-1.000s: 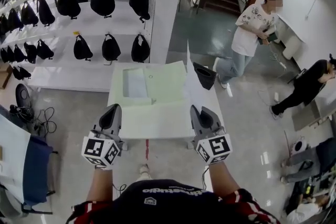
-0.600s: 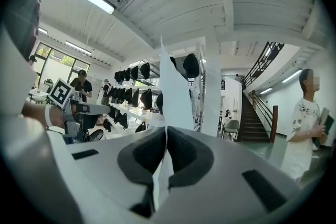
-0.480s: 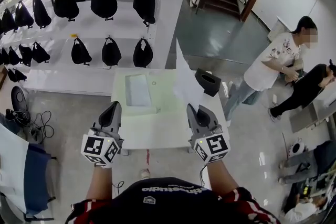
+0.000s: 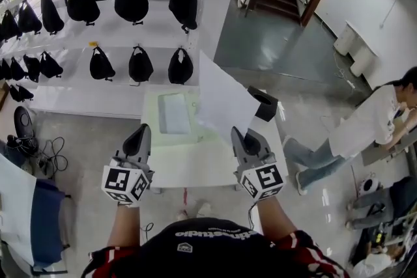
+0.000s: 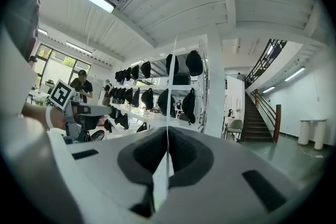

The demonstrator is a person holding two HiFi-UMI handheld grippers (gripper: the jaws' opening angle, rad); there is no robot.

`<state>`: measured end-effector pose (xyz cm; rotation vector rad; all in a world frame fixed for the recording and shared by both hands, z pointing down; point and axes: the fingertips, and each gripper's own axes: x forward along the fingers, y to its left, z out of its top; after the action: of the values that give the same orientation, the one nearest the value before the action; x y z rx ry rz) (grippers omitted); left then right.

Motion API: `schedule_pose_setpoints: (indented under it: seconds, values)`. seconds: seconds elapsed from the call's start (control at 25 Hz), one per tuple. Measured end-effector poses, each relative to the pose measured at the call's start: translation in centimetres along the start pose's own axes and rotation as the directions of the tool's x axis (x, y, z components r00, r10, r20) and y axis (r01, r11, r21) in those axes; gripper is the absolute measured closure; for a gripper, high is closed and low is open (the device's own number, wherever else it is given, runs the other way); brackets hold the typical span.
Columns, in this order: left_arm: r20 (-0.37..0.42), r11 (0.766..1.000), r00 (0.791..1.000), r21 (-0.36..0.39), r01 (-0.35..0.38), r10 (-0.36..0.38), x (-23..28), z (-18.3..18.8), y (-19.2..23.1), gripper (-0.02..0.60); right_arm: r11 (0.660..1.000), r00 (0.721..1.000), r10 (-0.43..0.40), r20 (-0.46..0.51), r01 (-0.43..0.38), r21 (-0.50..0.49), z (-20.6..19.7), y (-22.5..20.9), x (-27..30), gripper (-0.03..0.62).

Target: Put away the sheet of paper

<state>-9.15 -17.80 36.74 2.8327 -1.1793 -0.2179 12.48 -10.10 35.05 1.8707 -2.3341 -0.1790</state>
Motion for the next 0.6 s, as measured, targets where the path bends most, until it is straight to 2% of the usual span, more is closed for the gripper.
schedule_pose_setpoints:
  seconds: [0.28, 0.6]
  values:
    - [-0.005, 1.0, 1.0, -0.007, -0.03, 0.03, 0.7, -0.1, 0.7, 0.577, 0.999, 0.999, 0.042, 0.004, -0.042, 0.003, 0.1, -0.5, 2.4, 0.591]
    - [-0.003, 0.996, 0.996, 0.024, -0.087, 0.087, 2.3, 0.0, 1.6, 0.577, 0.99, 0.99, 0.14, 0.026, -0.141, 0.007, -0.4, -1.1, 6.4, 0.591]
